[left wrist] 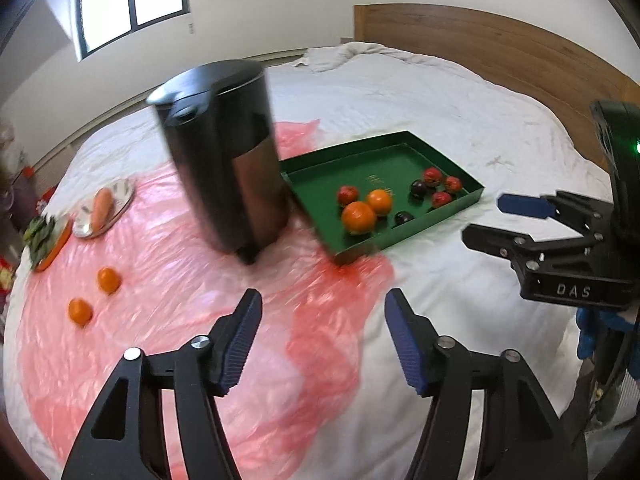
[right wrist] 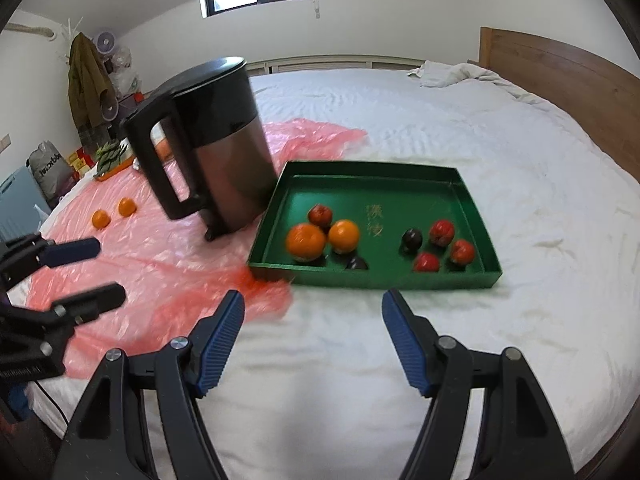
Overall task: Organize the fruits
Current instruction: 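Move both open tools back away from the tray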
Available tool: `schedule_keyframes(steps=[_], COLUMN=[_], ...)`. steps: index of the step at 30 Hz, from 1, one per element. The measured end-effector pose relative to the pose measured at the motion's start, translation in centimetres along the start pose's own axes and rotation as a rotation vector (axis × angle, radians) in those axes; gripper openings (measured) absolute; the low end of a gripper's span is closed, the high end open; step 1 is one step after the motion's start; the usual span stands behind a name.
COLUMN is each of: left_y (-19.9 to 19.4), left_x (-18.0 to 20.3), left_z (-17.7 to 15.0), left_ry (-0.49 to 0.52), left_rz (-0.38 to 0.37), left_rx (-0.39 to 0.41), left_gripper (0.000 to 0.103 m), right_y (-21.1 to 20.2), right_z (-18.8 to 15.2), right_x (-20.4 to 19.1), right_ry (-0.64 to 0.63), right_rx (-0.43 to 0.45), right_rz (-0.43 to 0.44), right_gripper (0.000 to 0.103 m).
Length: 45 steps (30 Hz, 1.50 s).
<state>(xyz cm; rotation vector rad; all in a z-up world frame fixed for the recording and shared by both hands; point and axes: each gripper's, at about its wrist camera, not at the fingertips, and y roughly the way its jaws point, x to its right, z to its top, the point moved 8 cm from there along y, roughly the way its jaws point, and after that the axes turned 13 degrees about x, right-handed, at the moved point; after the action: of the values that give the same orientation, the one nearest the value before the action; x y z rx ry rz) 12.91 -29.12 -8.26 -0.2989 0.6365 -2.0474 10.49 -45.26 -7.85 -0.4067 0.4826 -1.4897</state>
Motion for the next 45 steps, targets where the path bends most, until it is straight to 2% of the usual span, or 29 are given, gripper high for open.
schedule_keyframes(steps=[5,10,13,21,30,38,45], left_y=[-2.0,-4.0,-5.2,-7.9,-9.9,-10.2,-10.1], left_x=[-2.9,-5.7,-7.5,-11.7,-15.1,-17.4,-19.1], left_z=[-1.9,-3.3,-3.9,-5.7,-8.0,-9.1,-9.3], left_ry=[-0.055,-0.085,-0.106,-0.144,-0.178,-0.219,-0.235], left_rz=[0.066,0.136,0.176,0.269,0.331,0.339,0.351], left_rx=[0.0,0.004,0.016,0.043,0.06,0.067,0.073], left_gripper=[0.065,0.066,0.072,0.075,0.076,0.076,0.076], right_y=[-1.0,-2.0,-2.4,-2.6,-1.8,-0.7,0.9], right_z=[-0.7,-1.2,-1.4,-2.1,-3.3,-4.0,-3.3], right_x=[-2.2,-4.9,-7.2,-12.8,-16.9,-19.6,-22.2], right_ry=[-0.012,-0.018,-0.023,-0.081,-0.076,-0.112,-0.145], right_rx=[0.0,0.006,0.003,-0.009,-0.011,-0.022,-0.022], right_rz=[0.013,0.045,0.073,0.118,0.137,0.155,0.185], right_gripper=[0.103,0.103,0.103,0.103,0.103,0.103,0.103])
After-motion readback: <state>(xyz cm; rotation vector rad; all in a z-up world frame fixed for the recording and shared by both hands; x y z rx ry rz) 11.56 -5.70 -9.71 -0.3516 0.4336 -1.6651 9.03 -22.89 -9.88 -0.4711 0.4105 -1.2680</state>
